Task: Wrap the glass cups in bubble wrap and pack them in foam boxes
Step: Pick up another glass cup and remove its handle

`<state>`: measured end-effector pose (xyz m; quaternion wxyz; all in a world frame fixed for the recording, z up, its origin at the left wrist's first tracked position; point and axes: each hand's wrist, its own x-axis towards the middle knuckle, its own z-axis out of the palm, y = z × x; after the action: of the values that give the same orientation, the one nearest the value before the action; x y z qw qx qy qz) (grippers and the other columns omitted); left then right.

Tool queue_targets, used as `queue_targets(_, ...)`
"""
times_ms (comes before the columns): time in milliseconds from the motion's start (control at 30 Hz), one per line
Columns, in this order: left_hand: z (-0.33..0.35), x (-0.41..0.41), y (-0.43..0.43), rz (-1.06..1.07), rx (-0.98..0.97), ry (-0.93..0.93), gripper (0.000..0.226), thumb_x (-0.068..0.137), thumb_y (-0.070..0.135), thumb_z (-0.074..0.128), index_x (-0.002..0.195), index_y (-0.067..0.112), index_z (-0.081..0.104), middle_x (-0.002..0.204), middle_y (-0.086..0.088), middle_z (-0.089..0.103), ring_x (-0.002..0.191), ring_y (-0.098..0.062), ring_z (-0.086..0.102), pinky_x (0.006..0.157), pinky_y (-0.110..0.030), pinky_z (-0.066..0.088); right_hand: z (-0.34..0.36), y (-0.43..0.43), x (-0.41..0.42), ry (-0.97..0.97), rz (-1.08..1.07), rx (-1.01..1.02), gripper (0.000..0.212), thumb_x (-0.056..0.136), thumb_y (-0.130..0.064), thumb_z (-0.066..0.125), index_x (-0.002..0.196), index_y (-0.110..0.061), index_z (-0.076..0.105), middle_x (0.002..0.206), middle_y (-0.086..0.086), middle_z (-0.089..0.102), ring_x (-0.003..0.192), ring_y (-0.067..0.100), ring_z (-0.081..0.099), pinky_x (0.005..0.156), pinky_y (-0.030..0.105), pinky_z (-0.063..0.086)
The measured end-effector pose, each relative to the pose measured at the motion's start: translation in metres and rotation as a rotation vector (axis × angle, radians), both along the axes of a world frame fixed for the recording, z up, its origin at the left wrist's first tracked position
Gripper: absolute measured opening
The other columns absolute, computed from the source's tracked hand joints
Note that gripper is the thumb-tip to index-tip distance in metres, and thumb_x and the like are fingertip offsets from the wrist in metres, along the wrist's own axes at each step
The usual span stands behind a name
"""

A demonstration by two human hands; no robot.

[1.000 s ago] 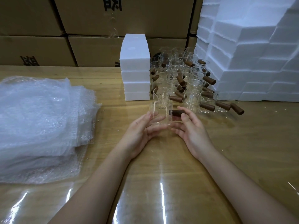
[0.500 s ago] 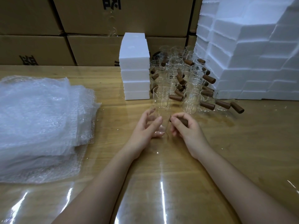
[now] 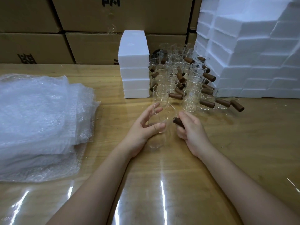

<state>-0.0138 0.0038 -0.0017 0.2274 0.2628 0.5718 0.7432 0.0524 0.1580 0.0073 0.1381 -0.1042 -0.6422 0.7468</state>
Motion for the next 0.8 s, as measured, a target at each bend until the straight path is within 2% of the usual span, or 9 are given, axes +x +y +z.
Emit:
queue_targets(133,0.0,0.0,0.001,0.031,0.058,-0.121,0.044,0.08,0.027,0.068,0.122,0.027,0.054,0.108,0.003,0.067,0.101,-0.015,0.066,0.086,-0.031,0.054,-0.006,-0.007,0.001,0.063,-0.035,0.287,0.031,0.101,-0.021,0.043,0.071,-0.013,0.048,0.051,-0.014,0.041,0.047,0.001,0.037,0.05,0.015,0.033)
queue_targets(200,0.001,0.002,0.002,0.066,0.055,-0.138,0.039,0.085,0.032,0.067,0.12,0.022,0.052,0.099,0.007,0.069,0.093,-0.02,0.068,0.076,-0.036,0.058,-0.01,-0.008,0.001,0.12,-0.066,0.465,0.028,0.098,-0.02,0.048,0.071,-0.013,0.049,0.057,-0.013,0.043,0.054,0.003,0.039,0.056,0.019,0.034)
queue_targets(300,0.002,0.004,0.005,0.12,0.037,-0.117,0.044,0.078,0.04,0.061,0.116,0.02,0.052,0.088,0.012,0.068,0.087,-0.021,0.068,0.06,-0.032,0.057,-0.012,-0.01,0.003,0.203,-0.106,0.53,0.019,0.093,-0.012,0.057,0.091,-0.03,0.054,0.079,-0.012,0.061,0.074,-0.002,0.059,0.068,0.013,0.044)
queue_targets(367,0.002,0.003,0.006,0.136,0.054,-0.109,0.041,0.077,0.039,0.06,0.112,0.02,0.052,0.085,0.017,0.07,0.086,-0.017,0.068,0.062,-0.027,0.057,-0.011,-0.012,0.004,0.262,-0.122,0.599,0.037,0.089,-0.004,0.06,0.11,-0.033,0.052,0.104,-0.003,0.06,0.098,0.007,0.06,0.085,0.026,0.051)
queue_targets(467,0.002,0.004,0.005,0.175,0.034,-0.081,0.046,0.078,0.038,0.062,0.119,0.022,0.049,0.107,0.011,0.068,0.096,-0.015,0.067,0.079,-0.027,0.056,-0.01,-0.011,0.002,0.323,-0.106,0.787,0.041,0.087,-0.003,0.059,0.126,-0.015,0.055,0.129,-0.002,0.054,0.121,0.013,0.051,0.104,0.038,0.041)
queue_targets(567,0.0,0.005,0.006,0.227,-0.026,0.002,0.052,0.082,0.043,0.067,0.127,0.029,0.044,0.126,0.002,0.054,0.105,-0.016,0.064,0.087,-0.029,0.052,-0.008,-0.01,0.003,0.344,-0.095,0.79,0.041,0.089,-0.007,0.056,0.129,-0.013,0.055,0.134,-0.004,0.054,0.129,0.012,0.045,0.109,0.038,0.036)
queue_targets(667,-0.002,0.004,0.006,0.24,-0.035,0.046,0.048,0.08,0.047,0.065,0.122,0.04,0.043,0.121,0.007,0.052,0.097,-0.009,0.065,0.084,-0.024,0.05,-0.006,-0.013,0.005,0.382,-0.11,0.809,0.039,0.089,-0.008,0.054,0.128,-0.011,0.056,0.134,-0.003,0.055,0.127,0.013,0.047,0.109,0.036,0.036)
queue_targets(733,-0.002,0.004,0.007,0.243,-0.041,0.059,0.05,0.079,0.047,0.063,0.123,0.039,0.041,0.119,0.01,0.051,0.089,-0.004,0.066,0.079,-0.021,0.051,-0.006,-0.013,0.006,0.394,-0.117,0.839,0.038,0.089,-0.006,0.054,0.127,-0.01,0.058,0.133,-0.003,0.055,0.126,0.014,0.048,0.108,0.032,0.035)
queue_targets(800,-0.002,0.004,0.008,0.253,-0.049,0.057,0.057,0.077,0.045,0.059,0.129,0.033,0.038,0.119,0.01,0.049,0.093,-0.006,0.065,0.079,-0.02,0.052,-0.004,-0.014,0.007,0.397,-0.115,0.85,0.038,0.089,-0.006,0.055,0.127,-0.01,0.059,0.133,-0.004,0.056,0.125,0.017,0.048,0.108,0.028,0.035)
